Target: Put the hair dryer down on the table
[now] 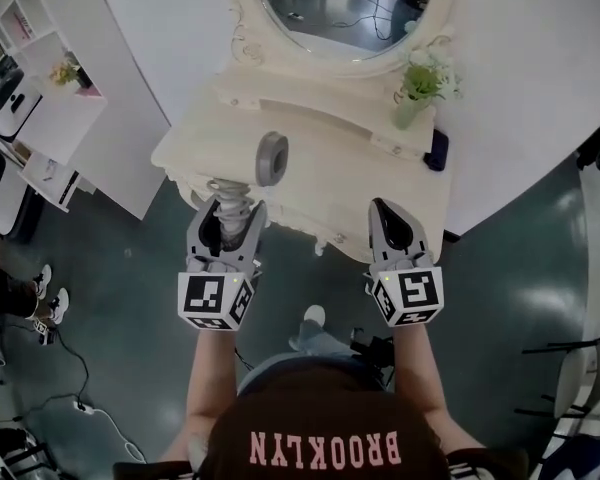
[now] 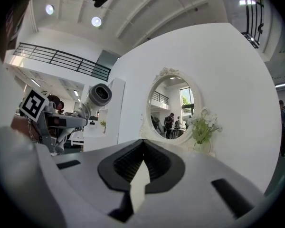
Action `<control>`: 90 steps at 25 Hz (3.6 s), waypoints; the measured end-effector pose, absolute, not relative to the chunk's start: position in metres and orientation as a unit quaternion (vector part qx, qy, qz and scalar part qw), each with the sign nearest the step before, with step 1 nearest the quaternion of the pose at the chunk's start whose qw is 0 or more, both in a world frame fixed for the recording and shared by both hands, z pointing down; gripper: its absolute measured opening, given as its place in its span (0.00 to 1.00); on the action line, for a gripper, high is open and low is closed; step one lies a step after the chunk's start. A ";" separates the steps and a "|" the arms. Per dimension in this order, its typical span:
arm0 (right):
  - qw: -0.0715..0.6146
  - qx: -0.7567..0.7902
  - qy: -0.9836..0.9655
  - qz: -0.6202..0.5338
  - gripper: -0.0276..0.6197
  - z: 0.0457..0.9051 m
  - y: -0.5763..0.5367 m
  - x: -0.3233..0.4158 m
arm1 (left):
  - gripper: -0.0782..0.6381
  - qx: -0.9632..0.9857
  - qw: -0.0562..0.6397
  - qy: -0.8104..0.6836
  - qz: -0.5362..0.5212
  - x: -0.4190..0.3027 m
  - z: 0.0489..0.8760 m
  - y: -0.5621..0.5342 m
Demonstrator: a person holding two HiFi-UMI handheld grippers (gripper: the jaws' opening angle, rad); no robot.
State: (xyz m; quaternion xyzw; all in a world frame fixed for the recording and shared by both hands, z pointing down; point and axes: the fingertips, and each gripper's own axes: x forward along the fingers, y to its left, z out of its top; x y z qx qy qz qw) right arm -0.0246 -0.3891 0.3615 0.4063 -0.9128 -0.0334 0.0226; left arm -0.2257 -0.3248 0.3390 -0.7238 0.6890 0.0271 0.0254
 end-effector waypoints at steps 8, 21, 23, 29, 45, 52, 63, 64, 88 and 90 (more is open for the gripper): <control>0.029 0.433 -0.900 -0.034 0.04 0.363 -0.464 -0.017 | 0.48 -0.728 0.016 0.685 0.016 -0.238 0.348 -0.403; 0.052 0.493 -0.868 -0.022 0.04 0.377 -0.512 -0.004 | 0.48 -0.756 -0.016 0.654 -0.023 -0.257 0.375 -0.484; 0.054 0.502 -0.863 -0.019 0.04 0.380 -0.521 -0.003 | 0.48 -0.760 -0.026 0.648 -0.033 -0.259 0.384 -0.497; 0.067 0.524 -0.849 0.002 0.04 0.399 -0.546 0.000 | 0.48 -0.771 -0.082 0.626 -0.084 -0.261 0.424 -0.536; 0.120 0.535 -0.834 0.054 0.04 0.459 -0.577 -0.008 | 0.48 -0.749 -0.253 0.573 -0.216 -0.261 0.543 -0.584; 0.128 0.539 -0.831 0.060 0.04 0.465 -0.585 -0.009 | 0.48 -0.727 -0.308 0.558 -0.254 -0.262 0.587 -0.596; 0.153 0.543 -0.823 0.068 0.04 0.478 -0.595 -0.010 | 0.48 -0.714 -0.354 0.523 -0.301 -0.258 0.646 -0.612; 0.154 0.543 -0.823 0.068 0.04 0.479 -0.596 -0.010 | 0.48 -0.713 -0.356 0.522 -0.304 -0.258 0.649 -0.613; 0.153 0.561 -0.811 0.056 0.04 0.466 -0.588 0.012 | 0.62 -0.698 -0.288 0.570 -0.323 -0.273 0.653 -0.625; 0.154 0.561 -0.811 0.056 0.04 0.466 -0.586 0.014 | 0.64 -0.703 -0.303 0.569 -0.301 -0.269 0.648 -0.622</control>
